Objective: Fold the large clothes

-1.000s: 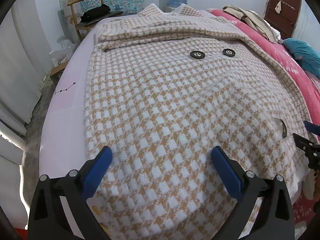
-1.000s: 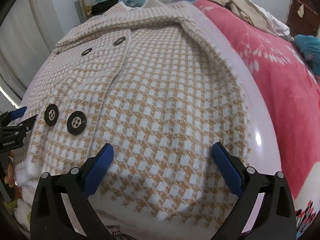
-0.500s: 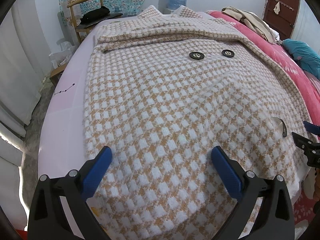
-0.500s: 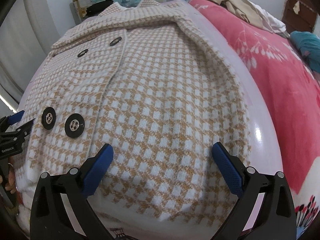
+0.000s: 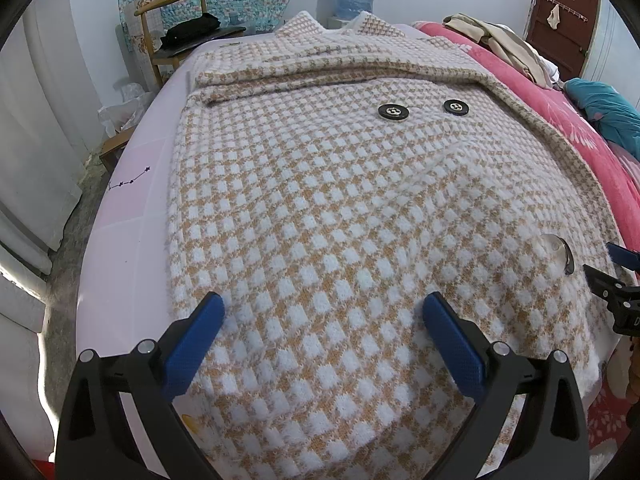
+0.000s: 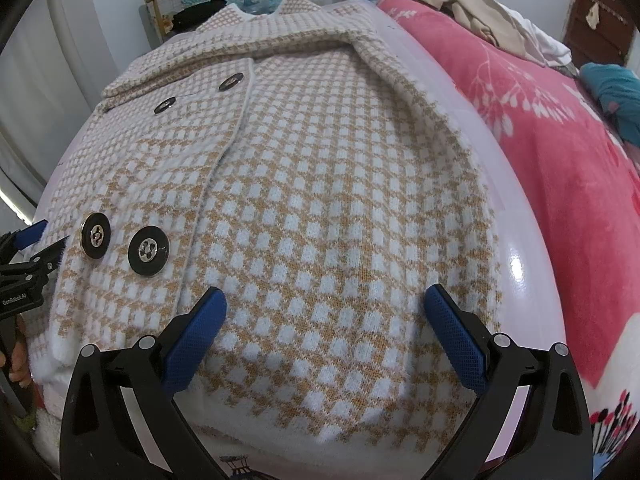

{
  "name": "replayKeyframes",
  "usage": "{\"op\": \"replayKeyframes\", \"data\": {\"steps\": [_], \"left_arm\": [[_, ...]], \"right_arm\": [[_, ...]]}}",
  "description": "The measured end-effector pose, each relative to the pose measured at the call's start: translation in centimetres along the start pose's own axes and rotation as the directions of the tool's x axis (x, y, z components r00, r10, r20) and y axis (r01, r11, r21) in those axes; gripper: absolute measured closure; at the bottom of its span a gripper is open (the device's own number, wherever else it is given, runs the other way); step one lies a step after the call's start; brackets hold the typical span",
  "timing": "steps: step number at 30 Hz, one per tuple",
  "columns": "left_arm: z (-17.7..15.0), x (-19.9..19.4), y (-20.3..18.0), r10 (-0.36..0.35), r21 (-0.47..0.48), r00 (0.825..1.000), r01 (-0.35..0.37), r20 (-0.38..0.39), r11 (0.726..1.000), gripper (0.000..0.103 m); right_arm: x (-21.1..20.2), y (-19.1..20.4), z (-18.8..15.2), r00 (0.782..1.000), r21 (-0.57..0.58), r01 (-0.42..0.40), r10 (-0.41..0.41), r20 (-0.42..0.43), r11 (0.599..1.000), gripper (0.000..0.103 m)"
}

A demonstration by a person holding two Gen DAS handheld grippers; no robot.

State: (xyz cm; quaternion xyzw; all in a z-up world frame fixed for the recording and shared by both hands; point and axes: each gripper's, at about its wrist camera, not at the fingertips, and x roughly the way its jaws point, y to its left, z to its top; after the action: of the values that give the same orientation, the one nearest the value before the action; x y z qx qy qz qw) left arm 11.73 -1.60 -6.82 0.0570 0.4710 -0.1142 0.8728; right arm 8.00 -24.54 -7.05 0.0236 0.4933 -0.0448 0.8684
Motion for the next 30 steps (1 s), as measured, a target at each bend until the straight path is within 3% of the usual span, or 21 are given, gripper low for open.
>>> {"op": "replayKeyframes", "data": {"steps": [30], "left_arm": [[0.18, 0.01, 0.01, 0.003, 0.000, 1.000, -0.003, -0.018, 1.000, 0.005]], "right_arm": [[-0.06, -0.17, -0.01, 1.000, -0.003, 0.000, 0.000, 0.000, 1.000, 0.008]]}}
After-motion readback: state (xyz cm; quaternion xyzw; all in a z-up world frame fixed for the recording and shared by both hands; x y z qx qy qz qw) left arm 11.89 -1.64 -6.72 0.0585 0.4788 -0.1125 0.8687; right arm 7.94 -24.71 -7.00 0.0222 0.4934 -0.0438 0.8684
